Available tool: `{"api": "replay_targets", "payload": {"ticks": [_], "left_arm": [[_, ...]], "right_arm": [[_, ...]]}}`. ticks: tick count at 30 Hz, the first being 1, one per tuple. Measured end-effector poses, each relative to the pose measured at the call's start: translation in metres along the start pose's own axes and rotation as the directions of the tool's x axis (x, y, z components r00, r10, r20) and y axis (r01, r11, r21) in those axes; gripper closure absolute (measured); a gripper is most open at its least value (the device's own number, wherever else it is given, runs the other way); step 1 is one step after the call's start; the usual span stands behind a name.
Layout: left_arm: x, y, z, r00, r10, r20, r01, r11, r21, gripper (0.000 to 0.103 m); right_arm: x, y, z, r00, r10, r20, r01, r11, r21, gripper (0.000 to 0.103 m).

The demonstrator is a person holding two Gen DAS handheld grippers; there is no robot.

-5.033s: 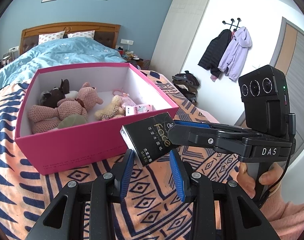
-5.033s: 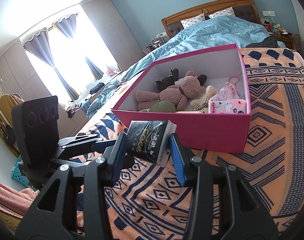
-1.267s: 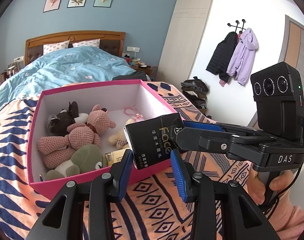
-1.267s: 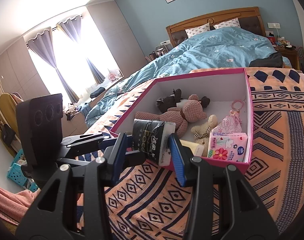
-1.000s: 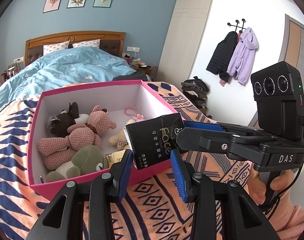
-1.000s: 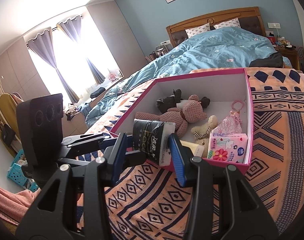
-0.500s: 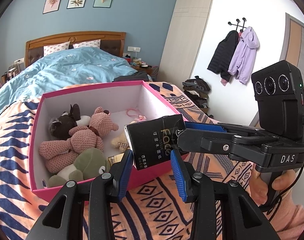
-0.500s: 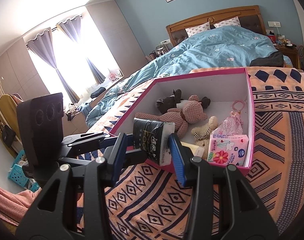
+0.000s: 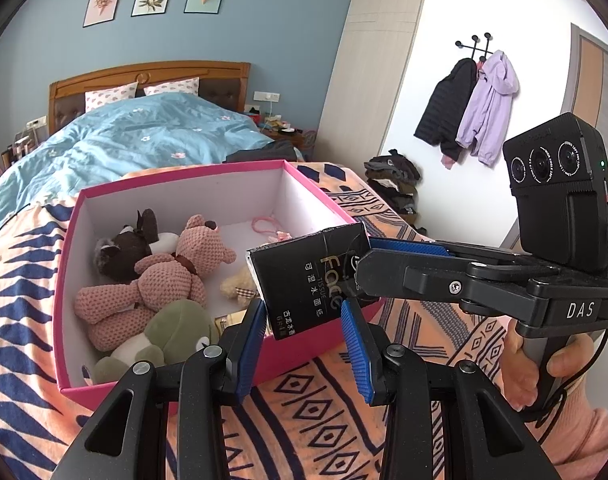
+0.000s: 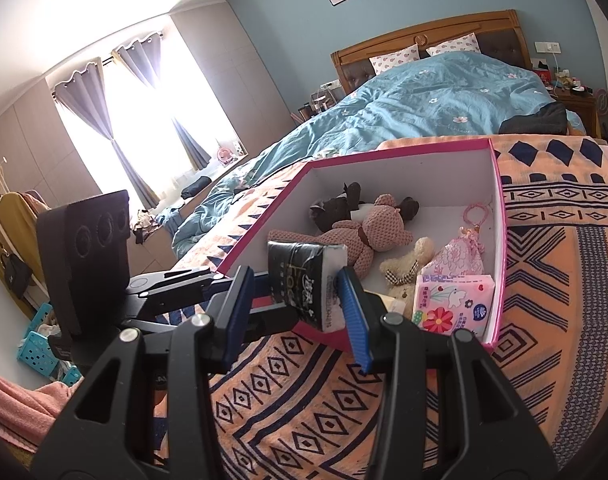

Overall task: Organize objects
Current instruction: 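Lower the black pack into the box and open the left gripper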

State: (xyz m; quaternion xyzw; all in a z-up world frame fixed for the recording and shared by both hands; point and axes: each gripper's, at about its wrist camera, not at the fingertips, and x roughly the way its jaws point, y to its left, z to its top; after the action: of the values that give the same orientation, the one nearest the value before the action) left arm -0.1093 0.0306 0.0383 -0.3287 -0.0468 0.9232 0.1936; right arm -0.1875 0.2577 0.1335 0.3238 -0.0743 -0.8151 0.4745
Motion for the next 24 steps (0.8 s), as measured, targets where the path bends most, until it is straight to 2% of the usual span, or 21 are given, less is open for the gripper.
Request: {"api": "replay_targets", "payload": {"ticks": [24], "left_arm": [[0.018, 0.008, 0.004, 0.999, 0.011, -0.050, -0.011, 1.000, -0.015, 0.065]], "right_arm": [[0.016, -0.014, 0.004, 1.000, -0.001, -0.024, 0.002, 1.000, 0.028, 0.056]]}}
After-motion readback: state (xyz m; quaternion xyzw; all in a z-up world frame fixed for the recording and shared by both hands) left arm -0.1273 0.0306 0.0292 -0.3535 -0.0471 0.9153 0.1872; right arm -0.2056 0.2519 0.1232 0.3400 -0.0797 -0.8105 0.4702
